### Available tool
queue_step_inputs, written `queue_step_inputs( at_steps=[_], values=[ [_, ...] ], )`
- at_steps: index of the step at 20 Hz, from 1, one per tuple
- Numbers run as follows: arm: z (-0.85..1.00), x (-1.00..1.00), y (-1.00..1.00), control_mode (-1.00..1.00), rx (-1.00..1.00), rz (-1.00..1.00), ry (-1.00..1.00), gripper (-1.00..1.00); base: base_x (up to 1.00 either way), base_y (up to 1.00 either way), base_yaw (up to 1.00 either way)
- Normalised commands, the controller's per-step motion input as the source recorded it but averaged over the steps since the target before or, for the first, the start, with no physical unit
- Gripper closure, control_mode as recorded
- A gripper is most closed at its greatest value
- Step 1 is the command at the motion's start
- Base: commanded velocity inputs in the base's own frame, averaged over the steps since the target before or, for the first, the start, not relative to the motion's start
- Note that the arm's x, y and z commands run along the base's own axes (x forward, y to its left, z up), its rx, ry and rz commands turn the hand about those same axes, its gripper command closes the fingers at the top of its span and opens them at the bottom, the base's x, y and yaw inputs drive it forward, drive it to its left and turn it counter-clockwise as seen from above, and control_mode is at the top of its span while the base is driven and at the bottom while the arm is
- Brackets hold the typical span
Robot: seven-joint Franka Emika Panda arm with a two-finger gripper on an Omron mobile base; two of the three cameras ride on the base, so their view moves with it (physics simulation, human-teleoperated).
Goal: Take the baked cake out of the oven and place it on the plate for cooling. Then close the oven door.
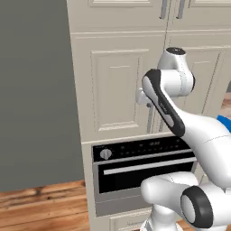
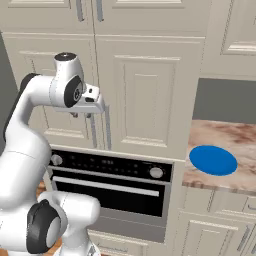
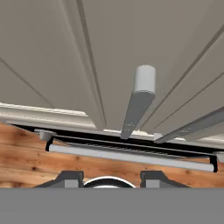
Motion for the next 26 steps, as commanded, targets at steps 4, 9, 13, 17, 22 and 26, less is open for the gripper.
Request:
queue_step_inputs(
  at_steps=[4, 9, 13, 17, 22, 26],
  values=[
    [0.0, -0.11, 0.0, -1.0, 0.0, 0.0, -0.01, -1.0, 0.0, 0.0, 0.0],
    [0.0, -0.07, 0.0, 1.0, 0.0, 0.0, -0.01, -1.0, -0.43, -0.03, 0.0],
    [0.0, 0.0, 0.0, 1.0, 0.0, 0.0, 0.0, -1.0, -0.71, -0.34, 0.0],
    [0.0, 0.0, 0.0, 1.0, 0.0, 0.0, 0.0, -1.0, -0.42, -0.63, 0.03],
    [0.0, 0.0, 0.0, 1.0, 0.0, 0.0, 0.0, -1.0, 0.0, -0.82, 0.27],
    [0.0, 0.0, 0.0, 1.0, 0.0, 0.0, 0.0, -1.0, 0.04, -0.91, 0.48]
  ],
)
